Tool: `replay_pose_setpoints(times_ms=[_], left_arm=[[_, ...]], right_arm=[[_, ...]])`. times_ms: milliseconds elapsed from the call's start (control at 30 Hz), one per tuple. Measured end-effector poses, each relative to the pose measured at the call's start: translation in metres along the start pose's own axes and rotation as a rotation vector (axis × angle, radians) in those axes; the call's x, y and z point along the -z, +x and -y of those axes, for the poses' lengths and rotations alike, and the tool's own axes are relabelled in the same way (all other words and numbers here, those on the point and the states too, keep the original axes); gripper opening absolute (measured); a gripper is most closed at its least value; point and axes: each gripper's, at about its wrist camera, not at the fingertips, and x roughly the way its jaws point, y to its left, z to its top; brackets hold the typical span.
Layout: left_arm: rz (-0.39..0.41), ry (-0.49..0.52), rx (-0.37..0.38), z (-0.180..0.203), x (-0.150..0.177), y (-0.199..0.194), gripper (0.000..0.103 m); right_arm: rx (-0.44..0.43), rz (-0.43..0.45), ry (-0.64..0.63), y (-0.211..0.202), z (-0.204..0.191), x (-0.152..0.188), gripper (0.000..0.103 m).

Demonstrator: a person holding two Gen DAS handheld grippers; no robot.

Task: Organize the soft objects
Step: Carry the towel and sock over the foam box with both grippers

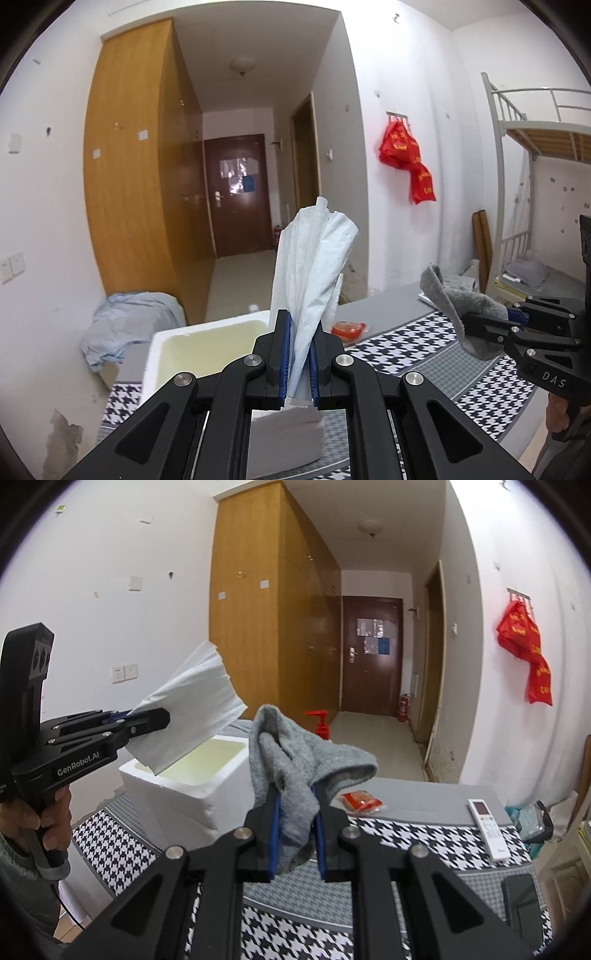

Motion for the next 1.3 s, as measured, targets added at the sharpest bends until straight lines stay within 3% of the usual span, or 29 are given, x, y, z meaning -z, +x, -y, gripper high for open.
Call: replay_pose_setpoints(times_ms=[567, 933, 1300], left_arm=[[-0.008, -0.05, -0.135, -0.045, 0.006, -0.015, 0.01], [-0.052, -0.081, -0.141, -0.059, 0.011, -0.001, 0.01], [-0.135, -0.101, -0.116, -0.068, 0.018, 0.034, 0.01]], right_arm=[[-0.125, -0.003, -0.04, 0.028, -0.035, -0.016, 0.019], [-0.157, -0.02, -0.048, 0.047, -0.047, -0.021, 0.019], [-0.125, -0.05, -0.061, 0.057, -0.049, -0.021, 0.019]])
